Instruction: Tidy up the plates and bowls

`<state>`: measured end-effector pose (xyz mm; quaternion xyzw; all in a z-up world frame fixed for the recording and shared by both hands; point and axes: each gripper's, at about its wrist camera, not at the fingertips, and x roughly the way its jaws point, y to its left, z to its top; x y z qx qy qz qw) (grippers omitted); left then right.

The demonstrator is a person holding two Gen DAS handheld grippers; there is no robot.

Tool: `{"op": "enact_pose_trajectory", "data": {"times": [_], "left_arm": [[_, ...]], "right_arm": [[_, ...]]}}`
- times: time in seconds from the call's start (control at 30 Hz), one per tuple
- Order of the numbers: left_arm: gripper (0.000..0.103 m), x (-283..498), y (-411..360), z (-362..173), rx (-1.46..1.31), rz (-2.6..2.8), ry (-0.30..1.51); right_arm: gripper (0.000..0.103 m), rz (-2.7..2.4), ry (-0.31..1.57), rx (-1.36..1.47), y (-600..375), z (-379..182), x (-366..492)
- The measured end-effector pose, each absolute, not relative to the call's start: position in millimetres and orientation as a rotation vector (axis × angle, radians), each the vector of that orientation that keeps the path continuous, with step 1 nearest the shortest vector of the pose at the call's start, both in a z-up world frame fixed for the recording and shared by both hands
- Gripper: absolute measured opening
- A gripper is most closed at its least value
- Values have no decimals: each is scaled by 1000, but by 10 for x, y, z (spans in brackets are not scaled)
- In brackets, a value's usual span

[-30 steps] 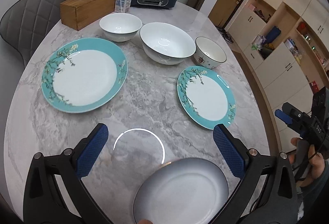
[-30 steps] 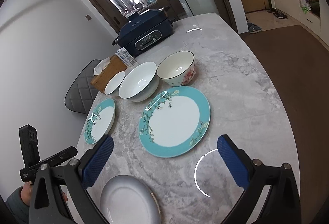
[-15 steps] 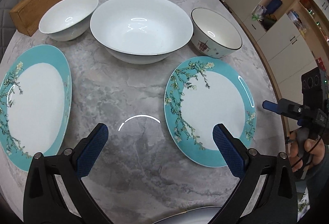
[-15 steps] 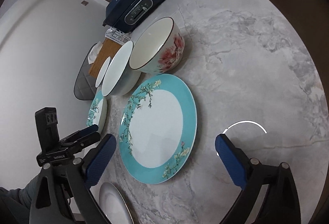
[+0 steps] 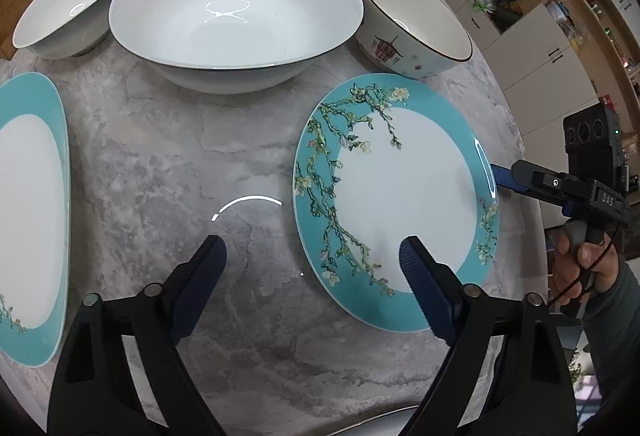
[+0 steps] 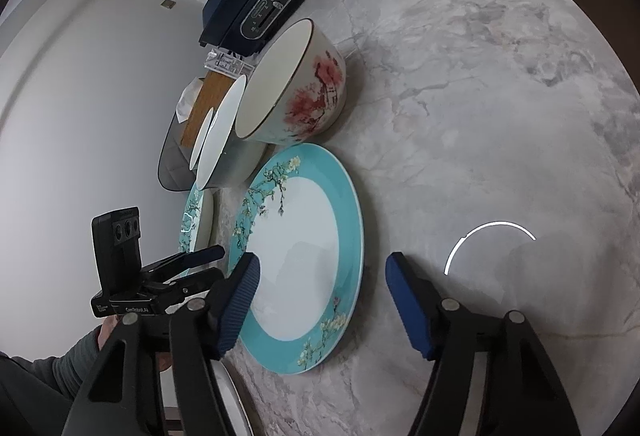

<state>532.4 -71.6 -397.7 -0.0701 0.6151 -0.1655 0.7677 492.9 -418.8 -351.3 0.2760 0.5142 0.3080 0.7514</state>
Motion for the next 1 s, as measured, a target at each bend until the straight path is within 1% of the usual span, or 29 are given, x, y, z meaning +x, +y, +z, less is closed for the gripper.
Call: {"op": "enact_pose_trajectory", "data": {"times": [0.03,0.07,0.1,0.2,0.23,0.3,0.47,0.5,0.53,0.6,0.63,0.67,0.7,0.73,0.8,0.9,1.0], "left_arm": [[70,5346,-724,-4012,-163,-366,1346],[69,5348,-725,-4008,-165,-368,1342],[65,5368,-737,-4015,-167,-367,1342],[45,5413,-751,-4028,-179,-363,1353],[41,5424,-757,-4033,-185,-368,1360],[38,5450,-780,-4031,-183,-362,1373],[38,5507,-894,-4061,-197,-357,1392],[33,5514,-921,-4072,-197,-352,1393],[31,5518,-927,-4074,-198,-345,1394],[30,5518,-909,-4064,-199,-336,1394],[26,5505,-893,-4053,-188,-329,1394],[23,5504,-869,-4044,-185,-321,1394],[18,5505,-839,-4040,-183,-309,1395],[17,5507,-803,-4029,-184,-304,1392],[17,5518,-787,-4030,-197,-301,1393],[17,5541,-797,-4024,-198,-283,1395],[16,5564,-785,-4024,-206,-282,1401]], "right_arm": [[69,674,1127,593,-4171,-3508,4941],[69,677,1135,581,-4152,-3504,4949],[68,680,1145,565,-4134,-3500,4954],[66,679,1172,500,-4025,-3464,4961],[66,675,1177,475,-3996,-3453,4967],[66,675,1195,444,-3946,-3444,4977],[65,671,1227,412,-3861,-3440,5005],[64,664,1234,408,-3842,-3441,5019],[63,658,1242,405,-3842,-3436,5006],[56,641,1257,394,-3832,-3440,5023],[52,629,1264,387,-3851,-3444,5022],[40,607,1276,377,-3861,-3450,5032],[23,577,1289,361,-3880,-3459,5043],[13,542,1302,342,-3900,-3471,5051],[14,522,1319,333,-3921,-3474,5057],[15,487,1320,246,-3813,-3421,5044],[15,471,1322,236,-3789,-3418,5052]]}}
